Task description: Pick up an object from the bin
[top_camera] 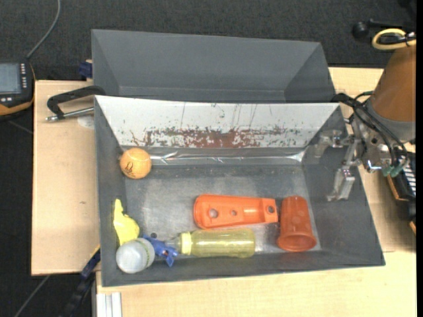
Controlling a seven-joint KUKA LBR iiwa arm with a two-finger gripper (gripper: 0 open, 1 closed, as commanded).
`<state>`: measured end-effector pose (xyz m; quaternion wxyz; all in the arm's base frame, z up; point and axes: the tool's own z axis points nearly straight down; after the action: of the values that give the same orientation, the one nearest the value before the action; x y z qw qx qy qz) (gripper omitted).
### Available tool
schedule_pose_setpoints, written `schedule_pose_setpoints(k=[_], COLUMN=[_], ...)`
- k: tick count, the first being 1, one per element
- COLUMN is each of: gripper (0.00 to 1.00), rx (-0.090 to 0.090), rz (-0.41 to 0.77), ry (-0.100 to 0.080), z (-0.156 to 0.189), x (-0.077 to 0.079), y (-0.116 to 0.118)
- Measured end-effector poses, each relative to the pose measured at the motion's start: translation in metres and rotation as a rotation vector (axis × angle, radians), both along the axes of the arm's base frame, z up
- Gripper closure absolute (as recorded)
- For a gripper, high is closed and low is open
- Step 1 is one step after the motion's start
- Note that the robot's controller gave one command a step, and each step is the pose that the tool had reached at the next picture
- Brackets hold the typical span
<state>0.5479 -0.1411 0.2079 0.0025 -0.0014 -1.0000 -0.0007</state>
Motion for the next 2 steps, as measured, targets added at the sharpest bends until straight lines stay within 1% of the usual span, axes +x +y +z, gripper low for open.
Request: schedule_pose_setpoints(k=[1,2], gripper=[0.00,0.00], rx=[-0.002,-0.001], rz=[0.002,0.062], ry=[-0.009,-0.008], z=[0.005,-0.055], x=[0.002,-0.033], y=[0.001,0.020])
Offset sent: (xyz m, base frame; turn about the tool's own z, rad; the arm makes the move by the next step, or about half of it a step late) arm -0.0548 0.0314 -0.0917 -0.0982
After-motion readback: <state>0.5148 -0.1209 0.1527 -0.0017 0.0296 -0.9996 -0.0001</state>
